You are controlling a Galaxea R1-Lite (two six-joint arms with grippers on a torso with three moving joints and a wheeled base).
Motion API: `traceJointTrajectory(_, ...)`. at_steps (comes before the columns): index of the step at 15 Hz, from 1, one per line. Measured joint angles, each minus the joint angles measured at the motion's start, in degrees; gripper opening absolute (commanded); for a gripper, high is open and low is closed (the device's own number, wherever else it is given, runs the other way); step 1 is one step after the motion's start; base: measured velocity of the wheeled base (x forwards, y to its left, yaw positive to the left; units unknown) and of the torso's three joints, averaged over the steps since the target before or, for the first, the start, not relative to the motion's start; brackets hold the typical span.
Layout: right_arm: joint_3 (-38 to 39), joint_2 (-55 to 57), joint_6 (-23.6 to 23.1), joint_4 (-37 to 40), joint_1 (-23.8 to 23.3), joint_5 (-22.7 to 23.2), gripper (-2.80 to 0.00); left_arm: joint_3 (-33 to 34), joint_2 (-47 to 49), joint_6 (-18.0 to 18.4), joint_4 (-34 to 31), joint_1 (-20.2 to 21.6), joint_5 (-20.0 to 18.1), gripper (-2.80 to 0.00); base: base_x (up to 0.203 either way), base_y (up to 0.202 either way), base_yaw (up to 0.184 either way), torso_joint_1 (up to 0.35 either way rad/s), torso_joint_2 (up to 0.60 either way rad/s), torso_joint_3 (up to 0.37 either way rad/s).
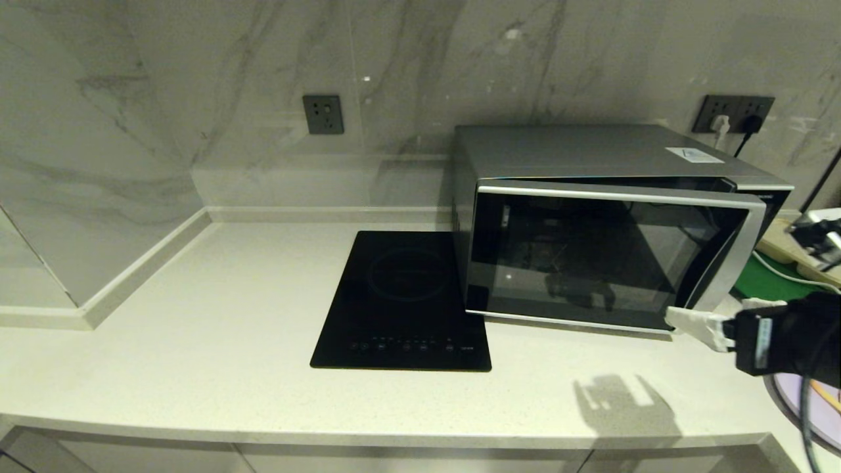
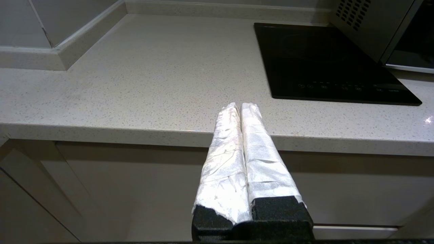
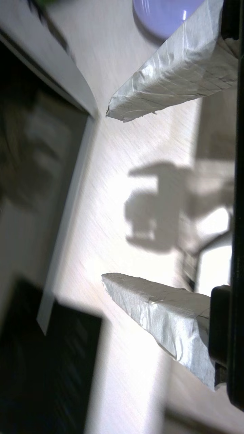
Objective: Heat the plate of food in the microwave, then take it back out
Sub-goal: Open the microwave oven
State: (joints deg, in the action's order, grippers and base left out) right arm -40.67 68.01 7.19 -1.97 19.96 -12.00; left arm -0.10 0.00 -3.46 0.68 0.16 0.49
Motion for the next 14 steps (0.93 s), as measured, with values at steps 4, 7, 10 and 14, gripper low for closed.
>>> traceJointTrajectory(4,-15.5,-10.9,7.2,28.9,0.6,20.9,-2.80,0.0,0.0,0.0,0.0,0.0,0.0,-2.80,0.000,0.000,0.000,0.000,0.00,0.000)
traceJointTrajectory(7,-23.2,-9.7,14.0,35.0,-0.1,23.6,-2.80,0.0,0.0,0.0,0.0,0.0,0.0,-2.80,0.000,0.000,0.000,0.000,0.00,0.000)
traceJointTrajectory(10,-31.7,-1.1,18.3,33.3,-4.1,22.6,-2.80,0.0,0.0,0.0,0.0,0.0,0.0,-2.80,0.000,0.000,0.000,0.000,0.00,0.000)
traceJointTrajectory(14,-50.1,14.5,25.5,32.1,-9.4,18.7,-2.80,0.0,0.0,0.0,0.0,0.0,0.0,-2.80,0.000,0.000,0.000,0.000,0.00,0.000)
